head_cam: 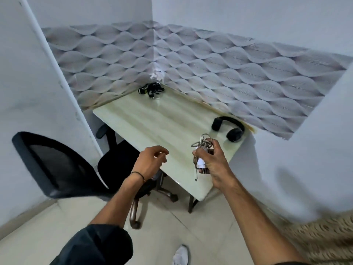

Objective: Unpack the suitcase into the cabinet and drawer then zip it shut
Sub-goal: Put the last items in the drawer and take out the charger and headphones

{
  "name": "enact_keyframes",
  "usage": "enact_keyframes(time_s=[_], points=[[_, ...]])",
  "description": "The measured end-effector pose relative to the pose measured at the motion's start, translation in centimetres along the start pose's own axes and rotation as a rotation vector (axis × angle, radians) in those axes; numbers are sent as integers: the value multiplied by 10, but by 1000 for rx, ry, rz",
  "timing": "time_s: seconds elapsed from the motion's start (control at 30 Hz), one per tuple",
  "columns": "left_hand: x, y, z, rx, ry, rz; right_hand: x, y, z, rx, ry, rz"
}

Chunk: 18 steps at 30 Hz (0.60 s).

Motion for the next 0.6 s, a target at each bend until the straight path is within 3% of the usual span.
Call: enact_keyframes(time_s=[0.17,0.37,0.6], points=[[17,122,-3,45,15,-49,15,120,18,14,-3,65],[52,273,13,126,42,-131,6,263,33,-94,-83,91],[93,439,42,155,287,-127,-18,421,50,-245,-283,185]])
Point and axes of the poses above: each hand's wrist, its own y-axis towards the middle knuckle, its own z-axis out of the palm, x = y × z, the point moved 3 cm from there along y, towards the middle knuckle, and after that the axes turned 3 degrees about y, right-handed, at the moved point
